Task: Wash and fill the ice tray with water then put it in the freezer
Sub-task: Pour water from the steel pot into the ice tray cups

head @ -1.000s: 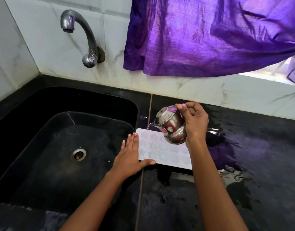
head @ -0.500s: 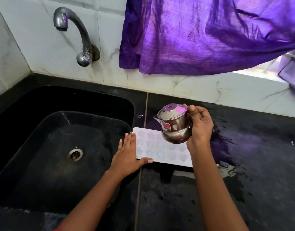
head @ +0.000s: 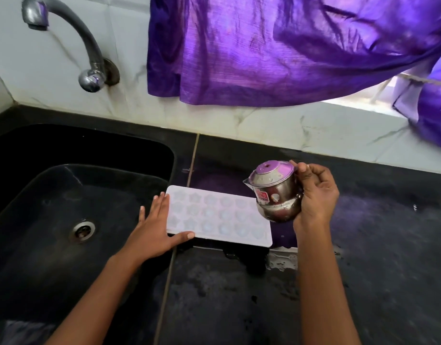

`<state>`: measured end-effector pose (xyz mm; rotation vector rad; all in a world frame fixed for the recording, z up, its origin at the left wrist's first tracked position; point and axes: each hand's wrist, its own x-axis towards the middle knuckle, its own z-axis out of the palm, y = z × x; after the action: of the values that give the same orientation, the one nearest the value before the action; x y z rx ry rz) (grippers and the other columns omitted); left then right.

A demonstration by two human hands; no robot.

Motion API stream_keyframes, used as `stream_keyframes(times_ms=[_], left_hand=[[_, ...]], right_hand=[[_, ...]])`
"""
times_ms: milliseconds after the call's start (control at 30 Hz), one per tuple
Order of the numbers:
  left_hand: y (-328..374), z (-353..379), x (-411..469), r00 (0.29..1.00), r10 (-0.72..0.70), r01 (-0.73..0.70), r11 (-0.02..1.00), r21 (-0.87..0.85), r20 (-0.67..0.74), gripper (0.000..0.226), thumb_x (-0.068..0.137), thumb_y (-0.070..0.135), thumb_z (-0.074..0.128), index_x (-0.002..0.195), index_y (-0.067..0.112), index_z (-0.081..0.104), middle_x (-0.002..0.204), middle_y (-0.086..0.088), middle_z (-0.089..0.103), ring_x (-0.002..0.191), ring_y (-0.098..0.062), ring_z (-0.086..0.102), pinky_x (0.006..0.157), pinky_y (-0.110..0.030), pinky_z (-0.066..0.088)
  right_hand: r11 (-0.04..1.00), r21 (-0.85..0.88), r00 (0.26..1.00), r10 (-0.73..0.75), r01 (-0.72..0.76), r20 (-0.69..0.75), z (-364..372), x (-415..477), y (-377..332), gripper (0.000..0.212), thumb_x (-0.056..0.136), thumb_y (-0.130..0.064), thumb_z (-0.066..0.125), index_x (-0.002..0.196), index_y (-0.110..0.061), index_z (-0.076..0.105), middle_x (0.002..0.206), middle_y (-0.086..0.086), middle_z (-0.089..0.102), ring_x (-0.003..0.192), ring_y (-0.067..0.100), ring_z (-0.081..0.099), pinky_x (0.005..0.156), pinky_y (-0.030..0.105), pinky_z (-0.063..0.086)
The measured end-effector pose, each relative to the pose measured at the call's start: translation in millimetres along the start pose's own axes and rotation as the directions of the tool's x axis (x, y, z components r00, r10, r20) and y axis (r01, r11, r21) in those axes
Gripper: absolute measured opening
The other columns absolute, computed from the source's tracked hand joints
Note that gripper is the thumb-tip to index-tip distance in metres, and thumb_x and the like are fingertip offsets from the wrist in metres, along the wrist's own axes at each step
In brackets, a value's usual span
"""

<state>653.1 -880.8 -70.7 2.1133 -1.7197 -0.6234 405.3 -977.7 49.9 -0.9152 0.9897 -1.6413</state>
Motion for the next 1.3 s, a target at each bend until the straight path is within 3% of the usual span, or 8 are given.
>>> stream_keyframes(times_ms=[233,333,467,600,867,1000,1133,1300], left_hand=[[3.4,5.3,-1.8,0.998,0.004,-0.011,0.993,-0.115,-0.057,0.131,0.057,0.085,0.051,0.149,0.015,-0.011,0.157,0.003,-0.013,0.136,0.0,-0.021,0.113,-0.03,-0.014],[8.0,7.7,-2.0,0.998,-0.002,-0.008,0.988,-0.154,-0.068,0.122,0.06,0.07,0.052,0.149,0.014,-0.009,0.158,0.002,-0.012,0.136,0.0,-0.021,0.112,-0.027,-0.014],[11.4,10.4,-1.4,0.997,0.006,-0.018,0.987,-0.162,-0.075,0.121,0.061,0.068,0.053,0.149,0.013,-0.009,0.157,0.002,-0.013,0.134,0.002,-0.022,0.109,-0.023,-0.016],[12.8,9.9,-1.6,0.998,0.002,-0.012,0.988,-0.152,-0.066,0.12,0.061,0.069,0.051,0.149,0.013,-0.009,0.158,0.003,-0.013,0.133,0.002,-0.021,0.111,-0.027,-0.015],[16.8,2.9,2.2,0.998,-0.035,0.028,0.99,-0.136,-0.045,0.116,0.069,0.061,0.066,0.149,0.013,-0.003,0.159,-0.001,-0.002,0.145,-0.013,-0.01,0.116,-0.038,-0.009],[16.8,5.4,1.3,0.998,-0.054,0.051,0.995,-0.084,-0.035,0.117,0.072,0.064,0.06,0.148,0.011,-0.011,0.158,-0.001,-0.012,0.143,-0.012,-0.017,0.116,-0.038,-0.01],[14.2,5.4,-0.5,0.999,-0.044,0.043,0.999,-0.028,-0.026,0.136,0.052,0.092,0.042,0.148,0.013,-0.015,0.157,0.0,-0.017,0.142,-0.009,-0.019,0.115,-0.038,-0.012],[11.4,8.6,-0.1,0.997,-0.023,0.024,1.0,0.007,-0.077,0.135,0.045,0.092,0.026,0.148,0.013,-0.012,0.158,0.0,-0.014,0.143,-0.009,-0.018,0.115,-0.039,-0.01]], right_hand=[[0.999,-0.037,0.999,-0.038,0.037,-0.027,-29.9,8.8,-5.6,0.02,0.054,-0.027,0.077,0.066,-0.023,0.061,0.066,-0.006,0.07,0.073,0.009,0.067,0.068,0.02,0.053],[0.997,-0.066,0.998,-0.05,0.047,-0.033,-38.6,10.9,-6.0,0.02,0.046,-0.036,0.079,0.058,-0.028,0.066,0.065,-0.006,0.07,0.073,0.01,0.066,0.068,0.021,0.053],[0.991,-0.117,0.996,-0.072,0.067,-0.046,-46.3,11.3,-6.2,0.018,0.061,-0.022,0.076,0.067,-0.022,0.06,0.064,-0.007,0.068,0.073,0.013,0.064,0.07,0.022,0.052],[0.974,-0.211,0.994,-0.098,0.088,-0.038,-51.4,11.0,-6.5,0.021,0.075,-0.007,0.073,0.069,-0.021,0.058,0.059,-0.013,0.067,0.064,0.002,0.061,0.063,0.016,0.05],[0.955,-0.272,0.993,-0.12,0.115,0.0,-56.8,10.0,-4.2,0.021,0.076,-0.009,0.073,0.069,-0.024,0.06,0.063,-0.013,0.069,0.07,0.006,0.064,0.062,0.016,0.05],[0.949,-0.289,0.992,-0.128,0.125,0.011,-55.3,8.9,-6.4,0.019,0.076,-0.009,0.073,0.071,-0.022,0.06,0.062,-0.014,0.068,0.067,0.002,0.063,0.062,0.014,0.049],[0.939,-0.314,0.99,-0.144,0.139,0.007,-56.0,9.2,-8.1,0.019,0.075,-0.011,0.074,0.071,-0.024,0.061,0.062,-0.014,0.068,0.067,0.002,0.063,0.063,0.014,0.049],[0.94,-0.304,0.987,-0.161,0.155,0.007,-57.2,7.8,-12.5,0.018,0.074,-0.012,0.075,0.072,-0.023,0.062,0.062,-0.014,0.068,0.066,0.0,0.062,0.062,0.013,0.048]])
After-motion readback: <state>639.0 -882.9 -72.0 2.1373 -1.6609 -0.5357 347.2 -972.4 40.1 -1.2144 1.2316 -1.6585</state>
